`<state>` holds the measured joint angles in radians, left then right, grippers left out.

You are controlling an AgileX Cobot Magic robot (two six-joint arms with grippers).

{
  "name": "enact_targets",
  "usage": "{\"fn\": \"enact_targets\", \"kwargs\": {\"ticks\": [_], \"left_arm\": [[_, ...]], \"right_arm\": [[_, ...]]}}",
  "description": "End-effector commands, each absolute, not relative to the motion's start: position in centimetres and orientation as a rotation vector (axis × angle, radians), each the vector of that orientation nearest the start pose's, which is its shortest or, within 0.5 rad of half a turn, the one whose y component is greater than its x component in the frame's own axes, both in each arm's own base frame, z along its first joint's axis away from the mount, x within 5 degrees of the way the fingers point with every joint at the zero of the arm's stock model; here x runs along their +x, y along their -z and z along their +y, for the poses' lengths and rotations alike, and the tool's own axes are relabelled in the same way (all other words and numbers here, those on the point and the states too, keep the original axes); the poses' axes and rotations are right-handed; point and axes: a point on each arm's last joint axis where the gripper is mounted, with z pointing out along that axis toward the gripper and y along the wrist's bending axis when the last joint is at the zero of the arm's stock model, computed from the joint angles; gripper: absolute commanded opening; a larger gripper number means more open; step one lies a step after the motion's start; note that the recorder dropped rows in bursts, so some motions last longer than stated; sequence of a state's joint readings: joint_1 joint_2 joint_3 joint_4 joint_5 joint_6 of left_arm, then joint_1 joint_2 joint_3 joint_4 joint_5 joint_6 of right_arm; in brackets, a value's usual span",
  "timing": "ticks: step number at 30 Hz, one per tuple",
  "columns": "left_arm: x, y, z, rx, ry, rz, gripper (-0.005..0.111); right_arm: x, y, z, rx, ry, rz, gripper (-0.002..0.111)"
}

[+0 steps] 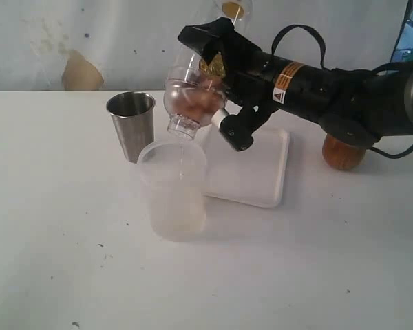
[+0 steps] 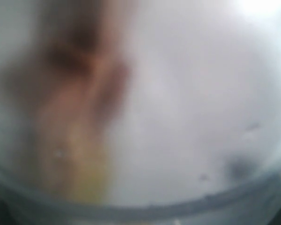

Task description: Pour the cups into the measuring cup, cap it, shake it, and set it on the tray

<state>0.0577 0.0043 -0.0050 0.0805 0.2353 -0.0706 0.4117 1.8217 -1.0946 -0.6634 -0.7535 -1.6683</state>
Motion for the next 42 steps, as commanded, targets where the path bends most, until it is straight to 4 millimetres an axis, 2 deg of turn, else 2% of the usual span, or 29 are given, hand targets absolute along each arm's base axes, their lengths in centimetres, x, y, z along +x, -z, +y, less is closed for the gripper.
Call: {"fn": "enact_targets", "kwargs": {"ticks": [1,13,42], "left_arm": [[5.53,-19.22,0.46,-0.063,-0.054,1.714,0.021],[5.53,-19.22,0.46,-0.063,-0.054,1.714,0.021],[5.53,-19.22,0.46,-0.063,-0.054,1.714,0.021]], "right_arm": [[35.24,-26.74,20.0,-1.62,1.085,0.039,0.0],[35.17,-26.82,20.09,-1.623,1.148,-0.036,0.0],[35.13,-26.9,20.11,-1.604,1.098,0.012,0.0]]}}
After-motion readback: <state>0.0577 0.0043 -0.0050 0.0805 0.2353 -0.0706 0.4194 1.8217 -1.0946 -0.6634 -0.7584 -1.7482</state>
